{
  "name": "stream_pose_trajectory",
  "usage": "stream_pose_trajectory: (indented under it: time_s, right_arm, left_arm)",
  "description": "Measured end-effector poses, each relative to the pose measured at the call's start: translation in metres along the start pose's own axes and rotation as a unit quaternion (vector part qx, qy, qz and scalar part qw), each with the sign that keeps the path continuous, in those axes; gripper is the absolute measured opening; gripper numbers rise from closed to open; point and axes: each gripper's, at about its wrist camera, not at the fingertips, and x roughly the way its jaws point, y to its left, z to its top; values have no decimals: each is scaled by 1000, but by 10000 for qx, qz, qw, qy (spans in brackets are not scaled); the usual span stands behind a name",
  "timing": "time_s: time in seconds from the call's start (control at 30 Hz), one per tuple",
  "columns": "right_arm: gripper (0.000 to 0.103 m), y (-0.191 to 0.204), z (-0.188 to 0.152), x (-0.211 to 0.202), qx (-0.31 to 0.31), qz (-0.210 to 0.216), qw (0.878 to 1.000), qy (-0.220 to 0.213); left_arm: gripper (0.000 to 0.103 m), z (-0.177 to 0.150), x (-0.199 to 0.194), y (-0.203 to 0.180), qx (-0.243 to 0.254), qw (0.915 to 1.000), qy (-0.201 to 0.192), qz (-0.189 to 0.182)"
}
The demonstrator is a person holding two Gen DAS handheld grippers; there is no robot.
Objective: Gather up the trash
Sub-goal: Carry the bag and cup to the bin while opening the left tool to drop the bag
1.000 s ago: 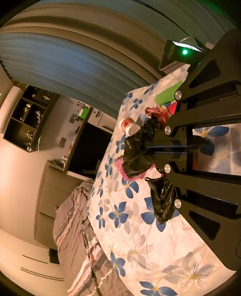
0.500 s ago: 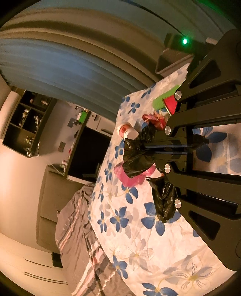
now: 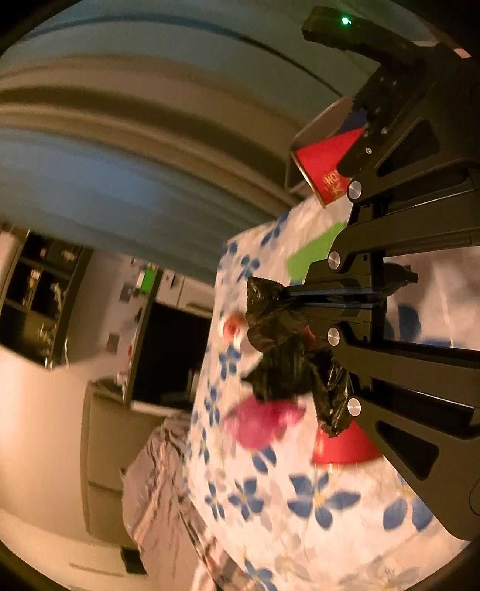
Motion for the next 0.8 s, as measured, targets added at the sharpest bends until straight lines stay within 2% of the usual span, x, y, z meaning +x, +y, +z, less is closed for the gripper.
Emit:
stream_pose_trajectory:
  time_s: [0.23, 0.5, 0.8]
  right_arm:
    - [61, -53, 5, -27, 327, -608, 9971, -328]
    - [61, -115, 10, -52, 672, -1335, 9866, -651]
    - [61, -163, 11, -63, 947, -1762, 9761, -844]
  left_arm:
    - [2, -2, 38, -72, 478, 9961, 212, -713]
    - [2, -1, 85, -165, 895, 9828, 118, -1613]
    - [2, -17, 137, -222, 1032, 9732, 226, -2040]
